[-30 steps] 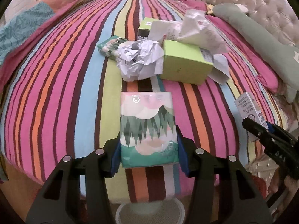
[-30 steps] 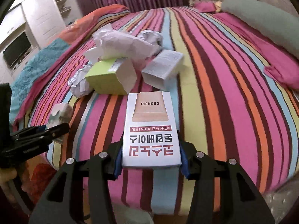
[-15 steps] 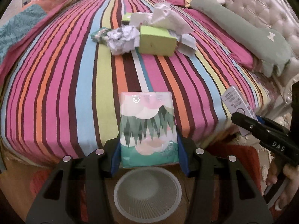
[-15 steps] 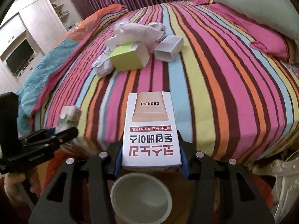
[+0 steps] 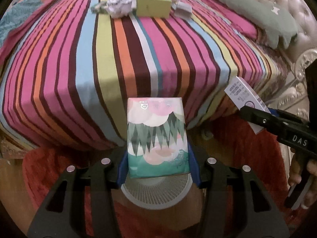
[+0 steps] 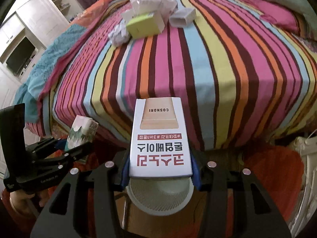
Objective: Collect trash
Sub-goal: 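Grasp the green tissue pack with the left tool while the right tool grasps the white box, then lower both held items over the wastebasket and open both tools, then lift both tools away from the wastebasket back toward the bed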
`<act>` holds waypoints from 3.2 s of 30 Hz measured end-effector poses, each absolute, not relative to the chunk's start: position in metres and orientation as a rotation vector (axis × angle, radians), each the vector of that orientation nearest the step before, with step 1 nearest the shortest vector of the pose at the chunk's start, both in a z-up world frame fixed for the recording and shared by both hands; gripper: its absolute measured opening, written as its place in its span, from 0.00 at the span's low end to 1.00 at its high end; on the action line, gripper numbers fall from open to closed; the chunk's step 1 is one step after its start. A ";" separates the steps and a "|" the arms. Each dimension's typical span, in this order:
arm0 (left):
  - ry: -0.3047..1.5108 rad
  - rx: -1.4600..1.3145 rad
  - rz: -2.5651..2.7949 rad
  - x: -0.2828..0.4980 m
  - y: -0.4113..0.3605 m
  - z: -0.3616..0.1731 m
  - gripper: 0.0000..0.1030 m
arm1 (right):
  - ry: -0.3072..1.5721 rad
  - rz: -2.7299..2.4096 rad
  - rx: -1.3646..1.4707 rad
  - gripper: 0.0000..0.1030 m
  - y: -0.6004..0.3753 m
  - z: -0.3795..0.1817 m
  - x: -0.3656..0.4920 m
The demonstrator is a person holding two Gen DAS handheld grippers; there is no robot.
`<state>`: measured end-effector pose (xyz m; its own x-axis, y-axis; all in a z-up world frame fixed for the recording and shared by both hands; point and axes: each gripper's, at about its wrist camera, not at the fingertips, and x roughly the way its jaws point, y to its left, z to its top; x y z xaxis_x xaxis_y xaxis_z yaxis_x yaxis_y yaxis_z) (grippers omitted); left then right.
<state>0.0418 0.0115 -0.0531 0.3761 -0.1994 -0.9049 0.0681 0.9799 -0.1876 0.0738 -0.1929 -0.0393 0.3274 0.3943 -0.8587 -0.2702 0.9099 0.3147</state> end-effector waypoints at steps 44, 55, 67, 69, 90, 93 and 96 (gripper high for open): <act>1.998 -0.237 -0.101 0.069 -0.016 -0.290 0.48 | 1.990 0.281 0.424 0.44 -0.162 -0.254 0.088; 2.082 -0.304 -0.002 0.065 -0.004 -0.317 0.77 | 2.051 0.172 0.452 0.71 -0.171 -0.272 0.086; 2.049 -0.358 0.068 0.064 0.009 -0.311 0.79 | 2.045 0.129 0.511 0.87 -0.181 -0.256 0.087; 2.028 -0.366 0.073 0.064 0.012 -0.305 0.79 | 2.027 0.130 0.507 0.87 -0.188 -0.251 0.090; 1.574 -0.239 -0.063 0.050 0.008 -0.158 0.79 | 1.532 0.259 0.368 0.87 -0.200 -0.101 0.087; 1.481 -0.225 -0.064 0.043 0.013 -0.136 0.79 | 1.369 0.262 0.295 0.87 -0.202 -0.069 0.091; 1.376 -0.214 -0.053 0.042 0.016 -0.111 0.79 | 1.210 0.243 0.221 0.87 -0.202 -0.034 0.094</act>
